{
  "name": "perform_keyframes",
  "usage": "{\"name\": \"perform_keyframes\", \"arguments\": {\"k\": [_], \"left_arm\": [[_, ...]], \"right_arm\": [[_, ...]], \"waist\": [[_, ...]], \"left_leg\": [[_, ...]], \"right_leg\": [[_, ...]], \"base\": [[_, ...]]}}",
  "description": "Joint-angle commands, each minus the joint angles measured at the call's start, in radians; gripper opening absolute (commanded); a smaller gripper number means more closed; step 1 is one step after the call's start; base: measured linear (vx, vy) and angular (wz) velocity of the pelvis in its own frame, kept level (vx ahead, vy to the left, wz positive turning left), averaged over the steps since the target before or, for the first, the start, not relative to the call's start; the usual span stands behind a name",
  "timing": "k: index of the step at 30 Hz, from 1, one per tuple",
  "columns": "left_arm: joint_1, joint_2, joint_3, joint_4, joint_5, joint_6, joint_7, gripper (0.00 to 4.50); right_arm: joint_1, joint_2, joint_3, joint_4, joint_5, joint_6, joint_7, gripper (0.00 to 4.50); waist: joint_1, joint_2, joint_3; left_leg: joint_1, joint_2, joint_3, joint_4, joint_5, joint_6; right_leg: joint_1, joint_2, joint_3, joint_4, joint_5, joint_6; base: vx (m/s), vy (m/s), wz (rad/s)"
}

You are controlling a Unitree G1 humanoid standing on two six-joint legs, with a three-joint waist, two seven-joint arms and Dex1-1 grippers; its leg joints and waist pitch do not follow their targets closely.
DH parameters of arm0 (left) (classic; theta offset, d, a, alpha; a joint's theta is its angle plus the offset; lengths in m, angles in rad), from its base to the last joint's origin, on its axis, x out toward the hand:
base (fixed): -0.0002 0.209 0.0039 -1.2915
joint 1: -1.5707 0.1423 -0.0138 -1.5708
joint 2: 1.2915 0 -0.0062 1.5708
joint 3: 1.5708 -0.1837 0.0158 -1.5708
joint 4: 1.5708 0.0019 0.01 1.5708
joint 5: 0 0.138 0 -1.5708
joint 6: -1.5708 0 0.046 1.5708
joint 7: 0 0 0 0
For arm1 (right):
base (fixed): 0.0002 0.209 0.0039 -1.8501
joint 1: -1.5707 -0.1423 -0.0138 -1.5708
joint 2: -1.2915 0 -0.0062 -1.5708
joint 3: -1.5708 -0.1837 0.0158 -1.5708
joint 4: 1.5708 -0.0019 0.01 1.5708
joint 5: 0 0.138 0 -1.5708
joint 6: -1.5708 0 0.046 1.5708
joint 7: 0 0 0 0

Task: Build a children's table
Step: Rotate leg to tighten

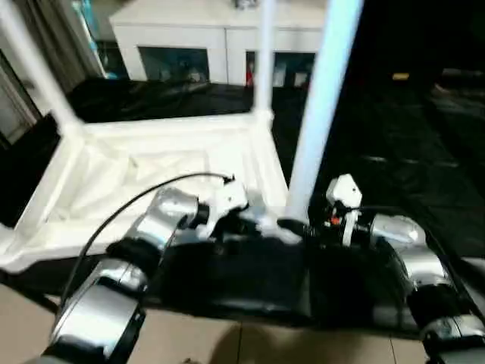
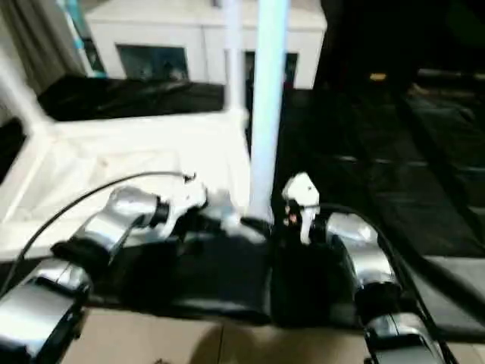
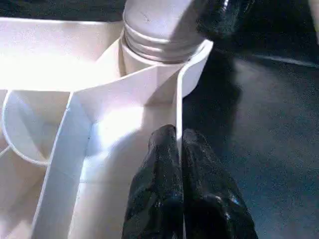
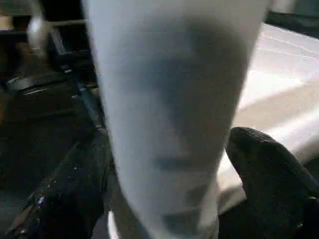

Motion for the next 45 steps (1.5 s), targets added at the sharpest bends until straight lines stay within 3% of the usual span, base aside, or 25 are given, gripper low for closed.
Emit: {"name": "perform_keyframes", "arguments": {"k": [1, 8, 20, 32, 35, 38, 41, 45], "left_arm": [[0.023, -0.006, -0.019, -0.012, -0.031, 0.009, -0.059, 0.0], [0.042, 0.016, -0.006, -0.057, -0.046, 0.032, -0.094, 0.0], [0.055, 0.028, -0.003, -0.095, -0.045, 0.069, -0.095, 0.0], [0.065, 0.033, -0.007, -0.11, -0.036, 0.084, -0.082, 0.0], [0.05, 0.02, 0.003, -0.066, -0.011, 0.065, 0.0, 0.0], [0.028, 0.0, 0.016, -0.007, 0.016, 0.069, 0.111, 0.0], [-0.014, -0.054, 0.058, 0.072, 0.025, 0.098, 0.309, 0.0], [-0.057, -0.11, 0.089, 0.133, 0.024, 0.141, 0.468, 0.0]], "right_arm": [[0.011, -0.014, 0.011, -0.026, 0.009, 0.02, 0.027, 3.87], [0.032, -0.041, 0.045, -0.03, -0.026, 0.032, 0.077, 3.87], [0.02, -0.031, 0.036, -0.024, -0.014, 0.062, 0.073, 2.81], [0.032, -0.016, 0.043, -0.015, -0.029, 0.05, 0.054, 2.73], [0.013, 0.022, 0.033, 0.053, -0.081, 0.005, -0.081, 2.73], [-0.011, 0.061, 0.018, 0.107, -0.104, 0.019, -0.195, 2.72], [-0.053, 0.133, -0.006, 0.198, -0.138, 0.031, -0.408, 2.72], [-0.102, 0.209, -0.05, 0.29, -0.143, 0.061, -0.639, 2.72]], "waist": [[-0.002, -0.01, -0.057], [-0.002, -0.016, -0.054], [-0.004, -0.017, -0.056], [-0.005, -0.015, -0.059], [-0.01, -0.014, -0.056], [-0.022, -0.014, -0.053], [-0.04, -0.015, -0.05], [-0.045, -0.018, -0.05]], "left_leg": [[0.011, 0.026, -0.006, -0.064, -0.262, 0.097], [0.01, 0.025, -0.008, -0.067, -0.278, 0.069], [0.008, 0.023, -0.007, -0.063, -0.24, 0.082], [0.008, 0.022, -0.007, -0.06, -0.222, 0.089], [0.008, 0.02, -0.007, -0.063, -0.242, 0.074], [0.01, 0.017, -0.011, -0.069, -0.289, 0.045], [0.014, 0.013, -0.014, -0.071, -0.327, 0.018], [0.015, 0.01, -0.015, -0.071, -0.337, 0.022]], "right_leg": [[0.047, -0.039, 0.02, -0.054, -0.161, -0.272], [0.044, -0.042, 0.022, -0.061, -0.249, -0.235], [0.046, -0.04, 0.02, -0.056, -0.212, -0.241], [0.048, -0.038, 0.019, -0.051, -0.169, -0.254], [0.045, -0.04, 0.019, -0.056, -0.206, -0.248], [0.045, -0.04, 0.018, -0.065, -0.298, -0.219], [0.037, -0.04, 0.018, -0.073, -0.376, -0.197], [0.036, -0.039, 0.018, -0.081, -0.405, -0.182]], "base": [[0.0, 0.0, 0.0], [0.0, 0.0, 0.0], [0.0, 0.0, 0.0], [0.0, 0.0, 0.0], [0.0, 0.0, 0.0], [0.0, 0.0, 0.0], [0.0, 0.0, 0.0], [0.0, 0.0, 0.0]]}}
